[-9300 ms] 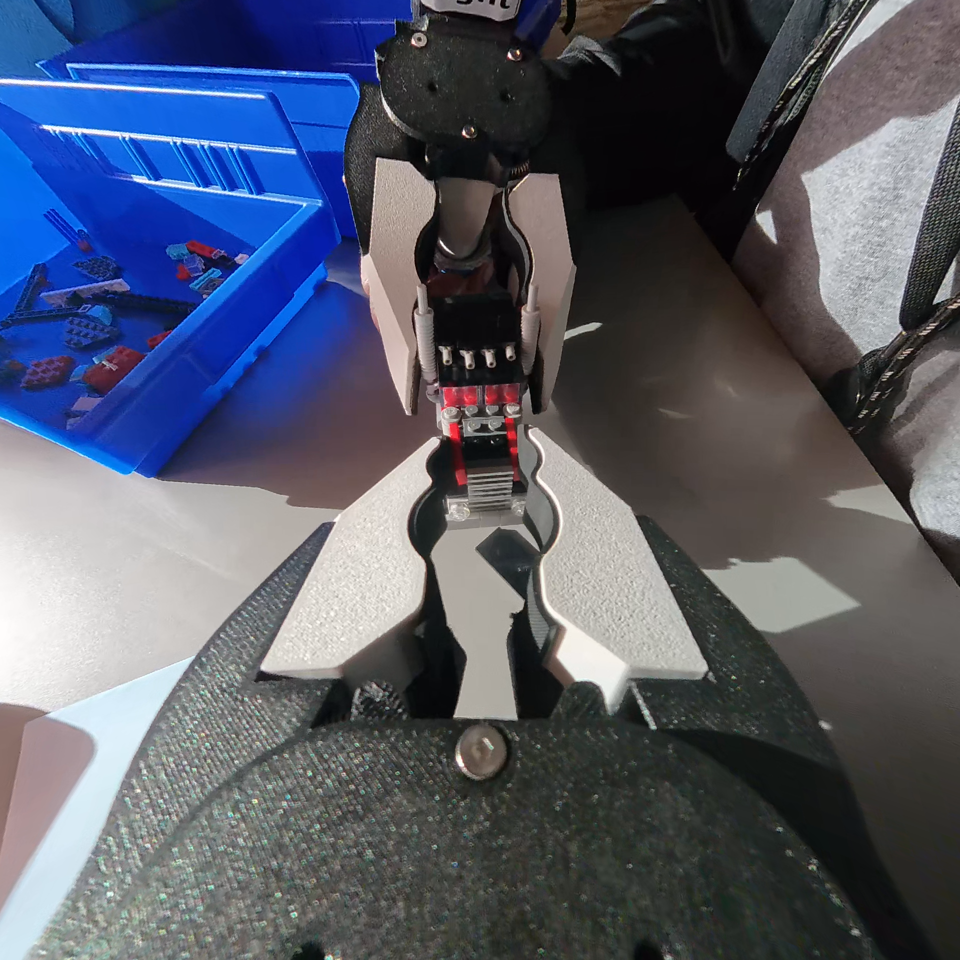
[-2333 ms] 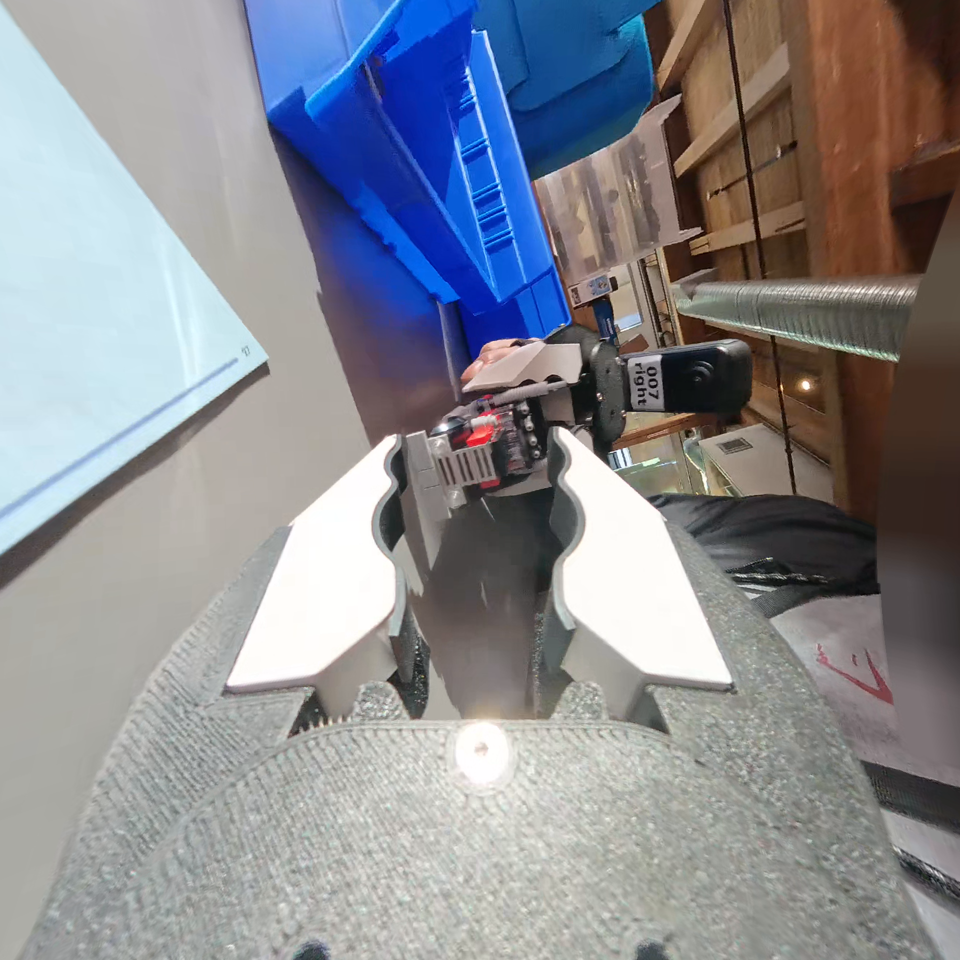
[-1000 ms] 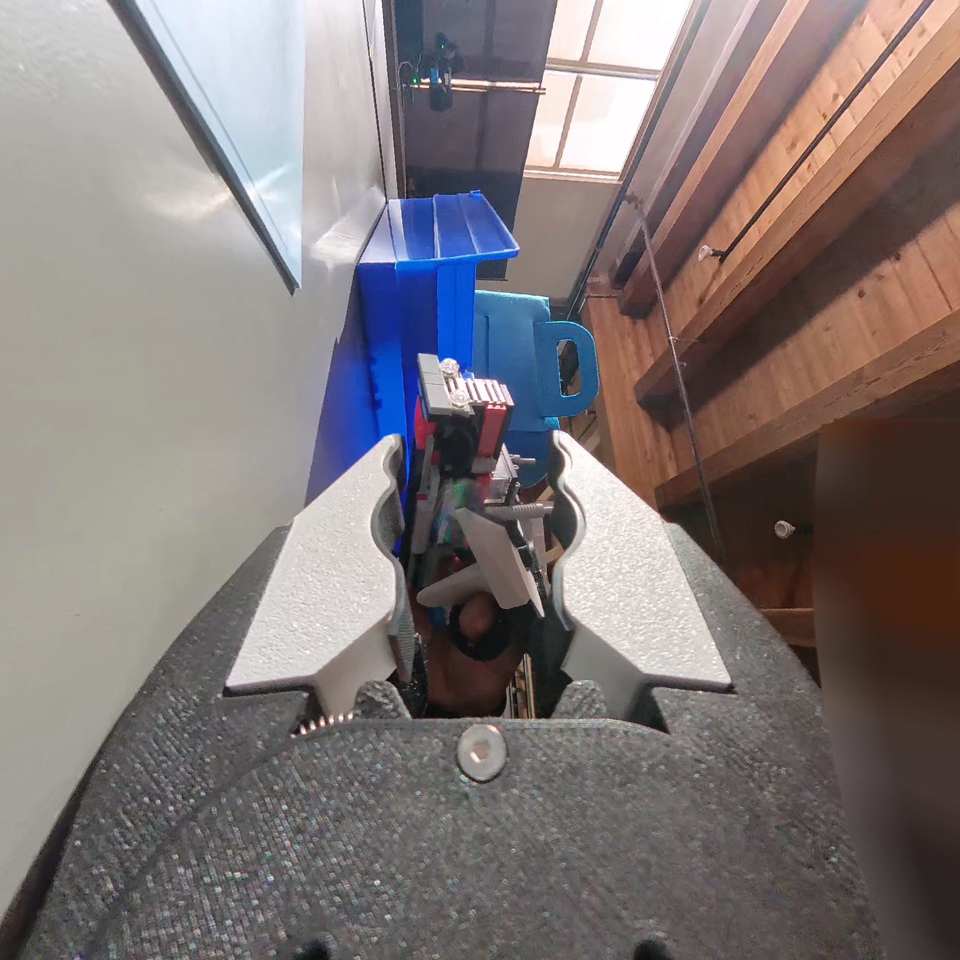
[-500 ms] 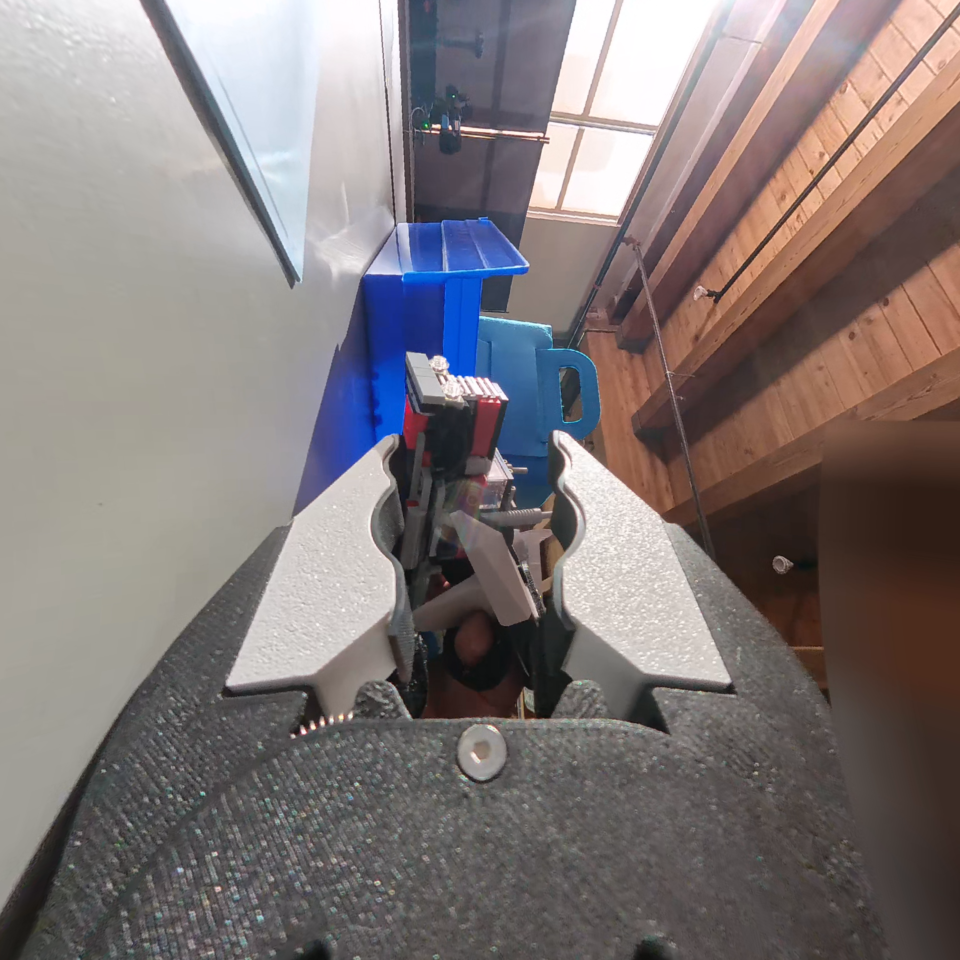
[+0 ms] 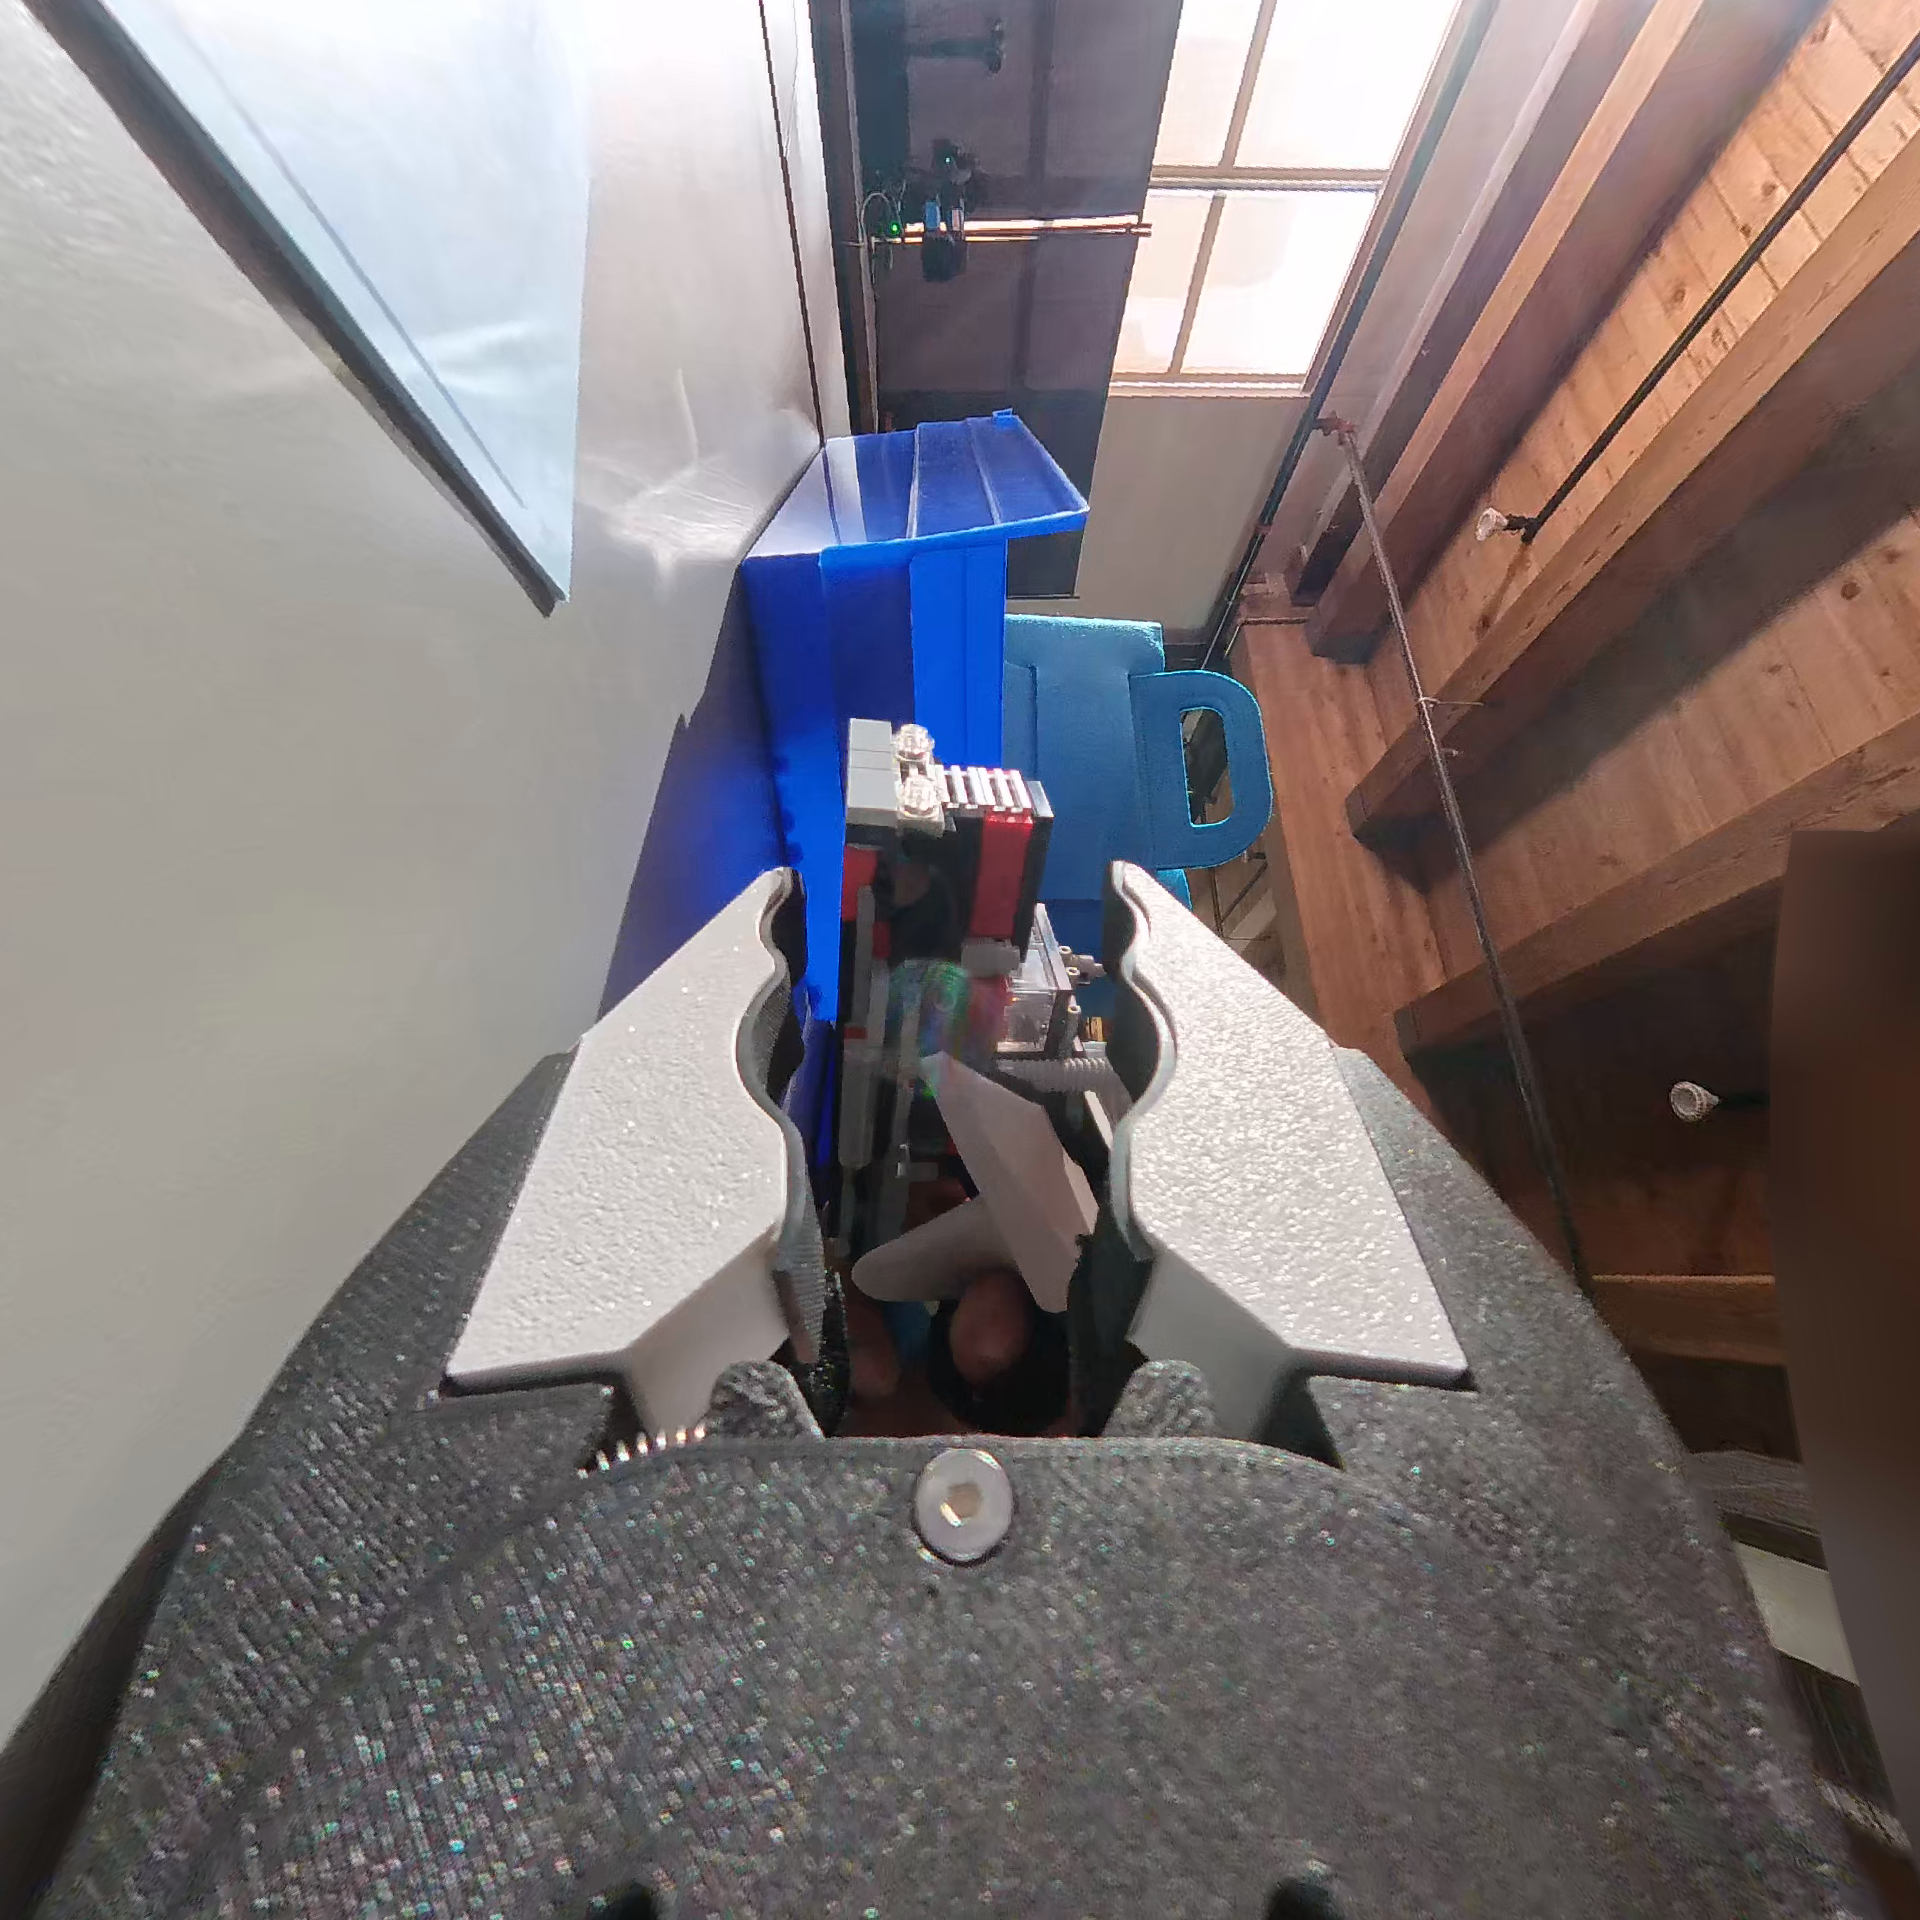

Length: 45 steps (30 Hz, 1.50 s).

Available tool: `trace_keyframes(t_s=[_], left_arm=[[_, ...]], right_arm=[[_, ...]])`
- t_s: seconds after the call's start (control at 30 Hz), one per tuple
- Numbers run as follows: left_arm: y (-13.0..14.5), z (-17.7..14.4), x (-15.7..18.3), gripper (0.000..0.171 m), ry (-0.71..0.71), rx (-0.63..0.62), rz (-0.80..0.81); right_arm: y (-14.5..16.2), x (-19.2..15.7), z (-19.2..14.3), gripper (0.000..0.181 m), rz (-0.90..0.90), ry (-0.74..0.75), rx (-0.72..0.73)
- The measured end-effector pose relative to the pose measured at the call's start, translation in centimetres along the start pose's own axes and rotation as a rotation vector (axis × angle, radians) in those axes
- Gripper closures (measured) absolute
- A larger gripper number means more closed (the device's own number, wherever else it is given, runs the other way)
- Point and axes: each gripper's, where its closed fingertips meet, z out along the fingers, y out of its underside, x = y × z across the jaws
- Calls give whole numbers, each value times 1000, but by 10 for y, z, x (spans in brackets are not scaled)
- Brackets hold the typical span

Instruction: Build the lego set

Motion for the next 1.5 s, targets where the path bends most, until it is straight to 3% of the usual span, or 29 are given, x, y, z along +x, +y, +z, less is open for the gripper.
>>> trace_keyframes(t_s=[0.2, 0.37, 0.93, 1.0, 1.13, 1.27, 1.4, 1.5], left_arm=[[4, 5, -2, 115, -9, -6, 15], [2, 7, 0, 131, 3, 2, 31], [1, 4, 17, 133, 40, -48, 243], [1, 4, 21, 133, 57, -58, 291], [-7, 6, 38, 133, 120, -84, 471], [-13, 9, 65, 134, 246, -229, 669], [-8, 12, 88, 133, 400, -478, 953], [-3, 15, 99, 132, 557, -609, 1150]], right_arm=[[0, 0, -2, 127, -67, 36, 0], [-2, -1, -2, 127, -119, 58, 7], [-18, -4, -7, 126, -197, 106, 88], [-20, -3, -8, 126, -189, 91, 100], [-27, -13, -16, 115, -81, -84, 158], [-42, -15, -38, 101, 76, -274, 197], [-76, 8, -61, 106, 207, -322, 287], [-91, 20, -57, 108, 272, -345, 294]])
